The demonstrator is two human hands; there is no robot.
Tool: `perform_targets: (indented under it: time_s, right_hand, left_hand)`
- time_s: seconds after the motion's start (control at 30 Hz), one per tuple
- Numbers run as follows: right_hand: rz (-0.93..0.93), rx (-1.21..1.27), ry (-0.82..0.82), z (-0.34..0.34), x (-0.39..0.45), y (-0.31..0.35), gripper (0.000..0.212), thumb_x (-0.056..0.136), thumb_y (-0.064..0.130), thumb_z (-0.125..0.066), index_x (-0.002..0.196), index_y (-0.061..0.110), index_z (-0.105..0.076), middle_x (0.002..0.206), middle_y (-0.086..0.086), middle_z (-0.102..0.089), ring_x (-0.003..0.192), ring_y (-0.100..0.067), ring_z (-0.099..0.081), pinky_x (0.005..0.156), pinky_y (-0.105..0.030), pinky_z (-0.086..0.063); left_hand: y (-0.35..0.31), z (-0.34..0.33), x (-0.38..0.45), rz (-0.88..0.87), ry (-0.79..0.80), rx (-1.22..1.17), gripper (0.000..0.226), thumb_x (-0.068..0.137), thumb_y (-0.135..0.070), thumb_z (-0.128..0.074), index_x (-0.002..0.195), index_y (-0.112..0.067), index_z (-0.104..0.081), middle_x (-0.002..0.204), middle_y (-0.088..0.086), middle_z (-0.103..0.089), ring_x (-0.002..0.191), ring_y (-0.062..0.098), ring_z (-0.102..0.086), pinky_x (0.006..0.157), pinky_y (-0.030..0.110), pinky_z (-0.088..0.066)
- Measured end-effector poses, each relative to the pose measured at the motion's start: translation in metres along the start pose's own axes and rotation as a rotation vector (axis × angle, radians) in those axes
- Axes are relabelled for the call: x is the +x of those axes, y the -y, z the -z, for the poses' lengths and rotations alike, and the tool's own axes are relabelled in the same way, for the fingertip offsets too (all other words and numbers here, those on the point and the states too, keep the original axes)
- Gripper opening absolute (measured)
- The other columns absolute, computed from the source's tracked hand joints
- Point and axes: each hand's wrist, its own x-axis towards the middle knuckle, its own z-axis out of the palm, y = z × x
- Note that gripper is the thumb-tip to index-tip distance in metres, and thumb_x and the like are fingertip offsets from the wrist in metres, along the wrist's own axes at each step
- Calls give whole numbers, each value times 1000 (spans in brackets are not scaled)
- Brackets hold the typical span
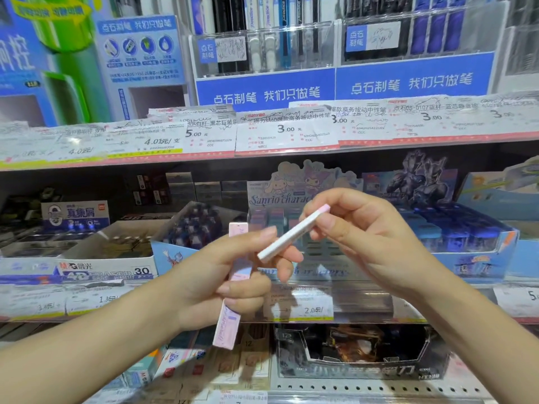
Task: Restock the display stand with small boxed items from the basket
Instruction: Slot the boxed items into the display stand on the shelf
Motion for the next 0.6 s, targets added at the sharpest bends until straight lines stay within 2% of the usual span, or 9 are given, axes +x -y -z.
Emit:
perform_targets:
  time_s: [0.07, 0.17, 0.2, 0.3, 0.4, 0.47, 0.5, 0.57, 0.6]
  right_hand:
    - [-19, -22, 7, 0, 1, 0, 12, 79, 18, -66, 89, 24, -69, 86, 7, -68, 80, -6, -60, 72, -15, -48]
    - [-83, 20, -57, -3, 3, -4, 26, 79, 11, -58, 101, 23, -65, 90, 4, -72, 83, -9, -66, 71, -19, -53]
    - [-91, 27, -89, -6, 4, -5, 28, 79, 10, -59, 103, 23, -62, 88, 3, -72, 79, -10, -67, 71, -21, -55]
    - [-52, -38, -181, -12, 8, -10, 32, 80, -3, -61, 99, 22, -57, 75, 4, -69, 69, -9, -65, 71, -22, -55]
    - [1, -89, -201, -10, 15, -8, 35, 78, -5, -63, 99, 21, -54, 78, 1, -65, 70, -7, -63, 70, -19, -55]
    - [47, -146, -214, -5, 20, -5, 36, 75, 0, -60, 102, 22, -52, 84, -4, -61, 70, -6, -62, 68, -18, -53]
    - [68, -214, -221, -2, 21, -5, 35, 75, 0, -58, 102, 23, -51, 84, -4, -60, 71, -5, -61, 67, -18, -51]
    - [90, -397, -212, 3, 23, -6, 36, 80, -3, -59, 99, 27, -52, 83, -2, -60, 73, -7, -60, 69, -19, -50]
    - [88, -475, -197, 5, 22, -9, 38, 81, -4, -59, 97, 30, -52, 83, -1, -60, 75, -10, -60, 72, -23, -50]
  left_hand:
    - [2, -5, 1, -62, -142, 77, 30, 60, -28, -84, 77, -8, -69, 65, 3, -62, 28, -2, -33, 30, 10, -28]
    - [4, -10, 9, -161, -334, 125, 15, 68, -13, -76, 63, -12, -62, 59, 4, -60, 28, 1, -28, 31, 10, -22]
    - [4, -12, 12, -186, -395, 154, 13, 71, -12, -70, 63, -11, -61, 59, 4, -60, 28, 1, -26, 31, 10, -21]
    - [2, -19, 15, -240, -514, 290, 15, 74, -13, -72, 69, -7, -60, 53, 0, -59, 29, 3, -23, 34, 12, -18]
    - [-1, -24, 17, -304, -600, 577, 14, 81, -18, -63, 75, -5, -64, 37, -5, -53, 30, 3, -27, 36, 14, -22]
    - [-4, -20, 17, -435, -633, 844, 9, 85, -17, -64, 80, -11, -69, 47, -10, -62, 37, 1, -46, 41, 10, -34]
    - [-6, -15, 15, -515, -654, 1050, 9, 86, -20, -64, 83, -14, -71, 58, -13, -67, 50, 0, -57, 49, 7, -39]
    - [-10, -2, 11, -595, -659, 1478, 20, 85, -22, -55, 95, -19, -71, 81, -14, -68, 73, 3, -60, 64, 8, -41]
    - [-11, 5, 10, -564, -645, 1625, 31, 81, -18, -50, 105, -20, -69, 90, -10, -66, 76, 4, -56, 68, 12, -42]
